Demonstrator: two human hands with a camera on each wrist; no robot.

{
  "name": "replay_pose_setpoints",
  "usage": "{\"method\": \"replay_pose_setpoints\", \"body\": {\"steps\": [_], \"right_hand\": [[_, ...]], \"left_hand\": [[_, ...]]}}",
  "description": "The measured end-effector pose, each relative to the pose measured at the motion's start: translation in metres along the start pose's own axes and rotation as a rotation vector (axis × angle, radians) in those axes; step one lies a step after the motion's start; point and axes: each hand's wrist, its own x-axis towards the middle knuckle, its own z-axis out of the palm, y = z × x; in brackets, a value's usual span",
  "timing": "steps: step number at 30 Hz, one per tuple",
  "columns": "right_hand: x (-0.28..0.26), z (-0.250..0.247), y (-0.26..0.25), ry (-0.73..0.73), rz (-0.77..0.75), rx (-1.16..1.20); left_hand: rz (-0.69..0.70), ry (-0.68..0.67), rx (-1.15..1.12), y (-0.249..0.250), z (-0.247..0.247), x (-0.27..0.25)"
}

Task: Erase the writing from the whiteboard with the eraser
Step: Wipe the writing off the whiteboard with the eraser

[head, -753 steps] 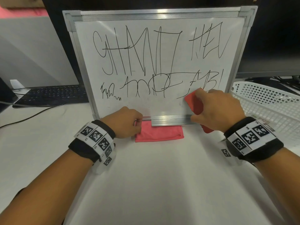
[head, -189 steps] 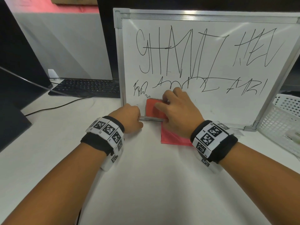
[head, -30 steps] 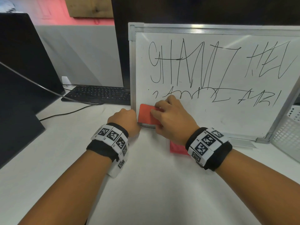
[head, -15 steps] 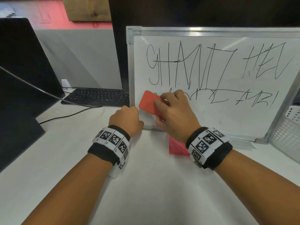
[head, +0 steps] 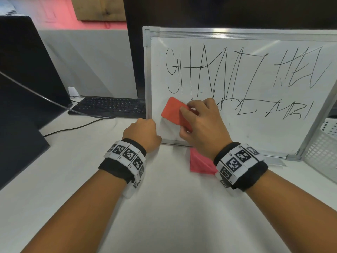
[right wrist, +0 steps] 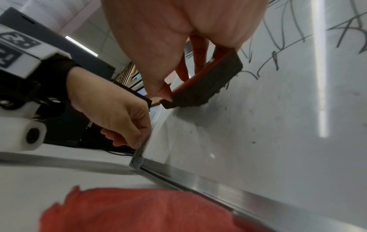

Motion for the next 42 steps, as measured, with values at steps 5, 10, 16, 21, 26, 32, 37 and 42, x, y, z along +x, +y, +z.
{"method": "replay_pose_setpoints", "body": {"steps": [5,10,16,21,26,32,37,42], "right_hand": [[-0.009,-0.004,0.006,-0.038,-0.008,-0.019],[-0.013,-0.005,0.008,-0.103,-0.044,-0.045],[-0.009,-0.007,0.011,-0.051,0.000,-0.005],[-0.008,-0.002,0.008,-0.077,-0.041,-0.021],[-0.007,0.002,0.000,-0.093,-0.052,-0.017],[-0.006,-0.001,0.002,-0.084,0.019,0.017],[-0.008,-0.004,0.005,-0.067,0.035,0.025],[-0.012,0.001,0.003,-0.188,-0.125,-0.107]], "left_hand": [[0.011,-0.005,-0.001,0.001,0.002,0.002],[0.015,-0.021,-0.002,0.002,0.002,0.001],[0.014,-0.031,0.007,0.002,0.003,0.001],[0.010,-0.034,0.004,0.002,0.003,0.000],[0.012,-0.039,-0.005,0.002,0.003,0.000],[0.013,-0.042,-0.012,0.002,0.002,-0.001],[0.029,-0.026,-0.042,0.003,0.003,0.002],[0.036,-0.060,-0.028,0.004,0.006,0.003]]}}
